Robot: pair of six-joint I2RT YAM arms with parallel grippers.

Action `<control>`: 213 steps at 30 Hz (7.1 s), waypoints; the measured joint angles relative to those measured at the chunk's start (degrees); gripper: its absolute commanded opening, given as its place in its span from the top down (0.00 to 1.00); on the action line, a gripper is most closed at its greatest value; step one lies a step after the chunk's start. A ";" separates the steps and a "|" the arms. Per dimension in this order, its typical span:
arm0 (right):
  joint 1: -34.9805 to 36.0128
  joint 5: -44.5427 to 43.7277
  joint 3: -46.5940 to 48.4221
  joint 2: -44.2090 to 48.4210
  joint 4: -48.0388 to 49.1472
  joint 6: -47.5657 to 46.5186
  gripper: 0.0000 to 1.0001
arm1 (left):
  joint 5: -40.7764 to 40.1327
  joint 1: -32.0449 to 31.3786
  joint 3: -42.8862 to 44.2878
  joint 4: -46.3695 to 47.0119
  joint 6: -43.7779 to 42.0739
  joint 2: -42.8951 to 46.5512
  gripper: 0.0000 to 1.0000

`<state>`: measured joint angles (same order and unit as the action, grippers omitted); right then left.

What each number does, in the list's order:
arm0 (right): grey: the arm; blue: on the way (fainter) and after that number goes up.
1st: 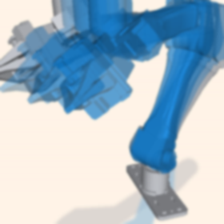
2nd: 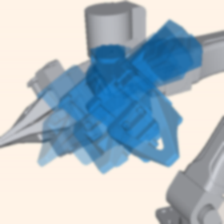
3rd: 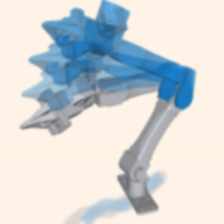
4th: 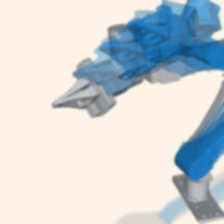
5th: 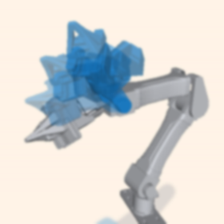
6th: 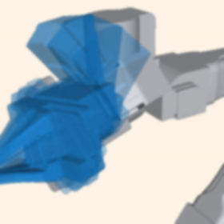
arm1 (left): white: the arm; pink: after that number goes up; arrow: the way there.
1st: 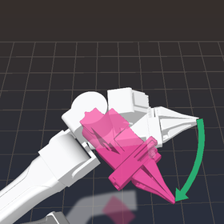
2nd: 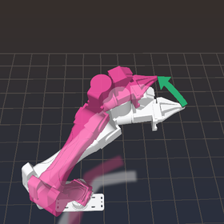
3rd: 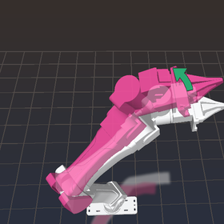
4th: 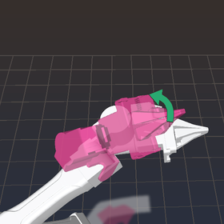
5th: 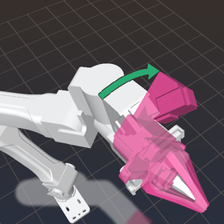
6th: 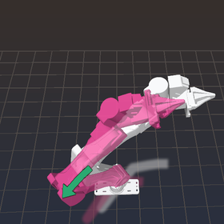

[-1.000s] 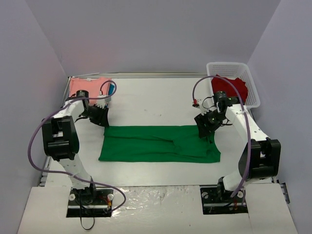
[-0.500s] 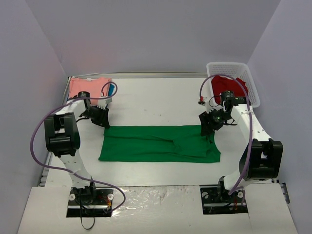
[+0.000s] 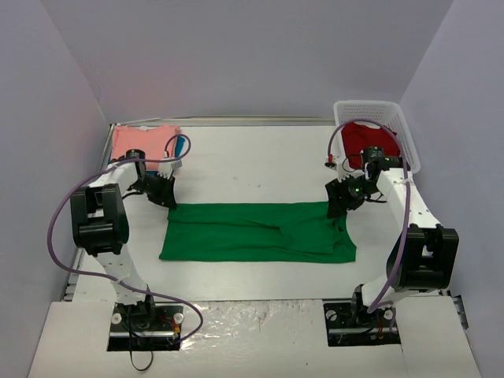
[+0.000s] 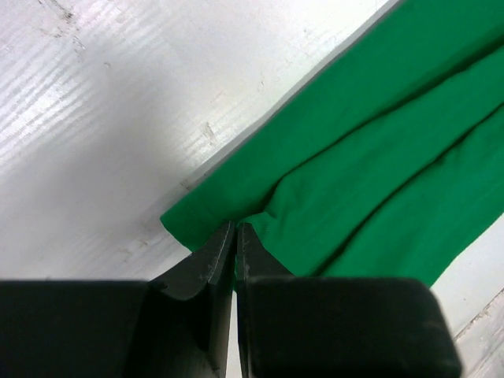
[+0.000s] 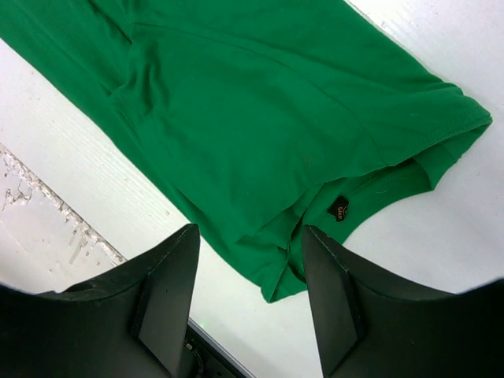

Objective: Fold and stack the t-shirts
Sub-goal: Fold the other side of the tshirt into a rectangle, then rotate the tshirt 90 degrees, then grab the bottom of the folded rectangular tshirt with both arms

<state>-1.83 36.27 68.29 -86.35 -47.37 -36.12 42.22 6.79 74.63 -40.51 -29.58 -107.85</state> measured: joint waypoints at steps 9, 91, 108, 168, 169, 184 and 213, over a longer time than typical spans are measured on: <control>-0.55 0.26 0.00 0.00 0.02 -0.02 0.50 | 0.31 -0.02 -2.58 -2.69 -2.78 5.97 0.98; 10.16 -18.69 24.06 -39.28 -7.72 8.66 1.00 | -23.85 -17.44 -5.11 0.15 -9.51 3.04 0.97; 11.96 -19.61 78.64 -67.14 -4.46 16.61 1.00 | -26.97 -23.28 -6.95 1.88 -5.18 4.35 0.98; 24.24 -27.36 66.55 -54.23 20.72 19.93 1.00 | -5.31 -57.02 12.15 -12.85 7.41 12.11 0.98; 24.00 -27.52 62.79 -50.84 21.33 19.58 1.00 | -5.16 -54.75 13.16 -12.59 7.52 13.60 0.98; 23.82 -23.76 22.16 -32.79 15.26 16.31 1.00 | -13.40 -20.87 5.60 0.11 18.36 26.40 0.98; 32.98 -19.39 21.24 -34.91 10.75 13.31 1.00 | -15.74 -13.14 -1.33 5.33 23.37 31.19 0.97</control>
<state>31.16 16.88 89.54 -121.25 -36.62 -22.81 26.48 -6.35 73.30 -35.18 -6.22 -76.66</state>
